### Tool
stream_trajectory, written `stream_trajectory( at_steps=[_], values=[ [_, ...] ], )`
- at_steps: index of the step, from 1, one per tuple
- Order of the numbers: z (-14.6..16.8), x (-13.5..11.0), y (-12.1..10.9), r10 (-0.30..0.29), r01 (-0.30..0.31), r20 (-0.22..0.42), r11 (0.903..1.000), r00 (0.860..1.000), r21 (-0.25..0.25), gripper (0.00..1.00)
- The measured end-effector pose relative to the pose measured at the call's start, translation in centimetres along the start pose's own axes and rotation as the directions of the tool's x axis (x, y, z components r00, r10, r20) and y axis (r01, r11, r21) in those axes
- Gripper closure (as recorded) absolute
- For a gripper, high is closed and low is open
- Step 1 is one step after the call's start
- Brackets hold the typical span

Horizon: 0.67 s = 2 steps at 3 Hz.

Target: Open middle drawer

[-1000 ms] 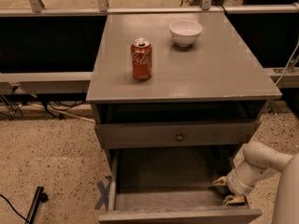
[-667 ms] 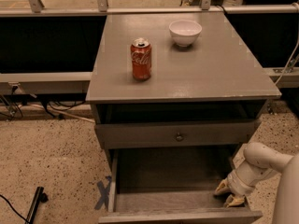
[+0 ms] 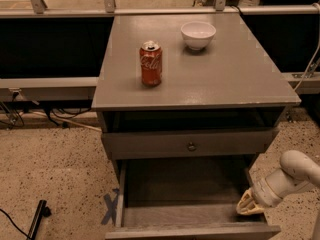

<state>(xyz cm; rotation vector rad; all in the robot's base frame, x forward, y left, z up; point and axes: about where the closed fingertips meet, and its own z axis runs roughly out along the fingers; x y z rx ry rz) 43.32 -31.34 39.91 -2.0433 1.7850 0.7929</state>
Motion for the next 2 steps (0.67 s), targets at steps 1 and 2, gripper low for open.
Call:
stream_trajectory(
  at_steps=[1,2],
  values=[
    [-4.2,-1.4,0.4,-0.036,0.028,0.084,0.9952,0.996,0.094,1.0],
    [-8.0,-2.1,2.8,-0.04,0.023,0.102,0.9859,0.994,0.166,1.0]
  ],
)
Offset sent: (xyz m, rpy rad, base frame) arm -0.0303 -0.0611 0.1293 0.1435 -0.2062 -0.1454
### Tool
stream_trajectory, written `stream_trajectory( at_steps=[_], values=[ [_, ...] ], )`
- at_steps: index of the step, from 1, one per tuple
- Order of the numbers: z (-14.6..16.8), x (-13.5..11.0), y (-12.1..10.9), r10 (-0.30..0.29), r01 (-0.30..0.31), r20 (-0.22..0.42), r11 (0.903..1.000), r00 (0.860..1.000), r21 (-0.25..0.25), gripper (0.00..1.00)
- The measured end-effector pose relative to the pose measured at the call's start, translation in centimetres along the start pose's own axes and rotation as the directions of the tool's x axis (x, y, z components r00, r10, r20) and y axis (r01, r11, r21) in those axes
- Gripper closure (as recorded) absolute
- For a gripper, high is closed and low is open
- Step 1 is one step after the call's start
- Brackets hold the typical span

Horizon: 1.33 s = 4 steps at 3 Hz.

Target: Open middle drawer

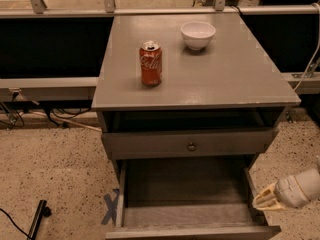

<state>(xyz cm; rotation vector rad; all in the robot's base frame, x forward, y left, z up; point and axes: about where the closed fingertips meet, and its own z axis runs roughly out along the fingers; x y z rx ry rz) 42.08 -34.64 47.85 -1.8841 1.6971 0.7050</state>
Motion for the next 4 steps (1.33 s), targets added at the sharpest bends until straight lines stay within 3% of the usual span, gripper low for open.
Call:
stream_trajectory(
  at_steps=[2,3,4],
  values=[
    [0.4,0.1,0.1,0.003,-0.003,0.004,1.0,1.0,-0.005,0.59],
    [0.5,-0.1,0.2,-0.006,0.006,0.009,1.0,1.0,-0.001,0.27],
    [0.0,-1.0,0.4,-0.048,0.047,0.016,0.9984,0.999,0.031,0.04]
  ],
)
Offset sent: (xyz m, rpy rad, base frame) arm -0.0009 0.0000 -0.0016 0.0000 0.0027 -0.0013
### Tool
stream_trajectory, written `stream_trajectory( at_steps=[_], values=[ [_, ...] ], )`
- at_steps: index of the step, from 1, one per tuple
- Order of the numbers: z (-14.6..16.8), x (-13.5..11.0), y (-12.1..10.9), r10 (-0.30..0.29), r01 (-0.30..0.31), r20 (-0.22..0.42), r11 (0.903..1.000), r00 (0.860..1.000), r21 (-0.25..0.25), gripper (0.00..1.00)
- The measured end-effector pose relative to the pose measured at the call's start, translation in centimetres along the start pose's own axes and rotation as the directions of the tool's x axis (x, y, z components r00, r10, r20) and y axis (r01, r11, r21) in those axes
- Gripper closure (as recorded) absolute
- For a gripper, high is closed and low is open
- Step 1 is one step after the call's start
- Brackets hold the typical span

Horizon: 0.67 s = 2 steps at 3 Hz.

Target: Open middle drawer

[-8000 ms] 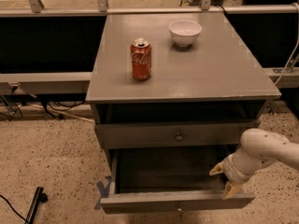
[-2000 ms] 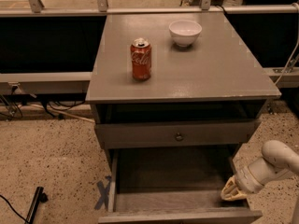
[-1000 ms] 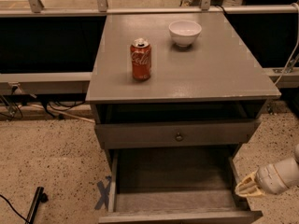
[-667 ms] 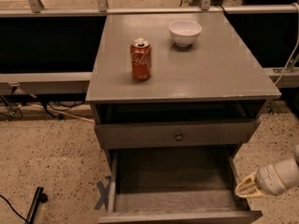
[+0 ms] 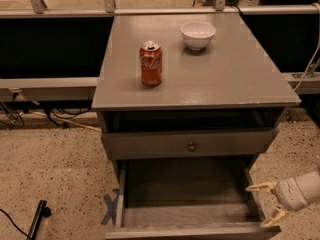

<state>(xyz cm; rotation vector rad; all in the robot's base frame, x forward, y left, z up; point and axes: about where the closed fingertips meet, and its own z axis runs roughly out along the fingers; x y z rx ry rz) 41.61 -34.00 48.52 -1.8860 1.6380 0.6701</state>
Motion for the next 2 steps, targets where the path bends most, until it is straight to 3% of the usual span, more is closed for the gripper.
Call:
stream_trajectory(
  at_steps=[1,2],
  values=[
    [-2.77,-2.59,1.2,-0.136,0.138,-0.033,0.9871,0.99,0.082,0.0],
    [-3.14,-2.75,1.36,-0.164,0.167,-0.038,0.9823,0.986,0.086,0.0]
  ],
)
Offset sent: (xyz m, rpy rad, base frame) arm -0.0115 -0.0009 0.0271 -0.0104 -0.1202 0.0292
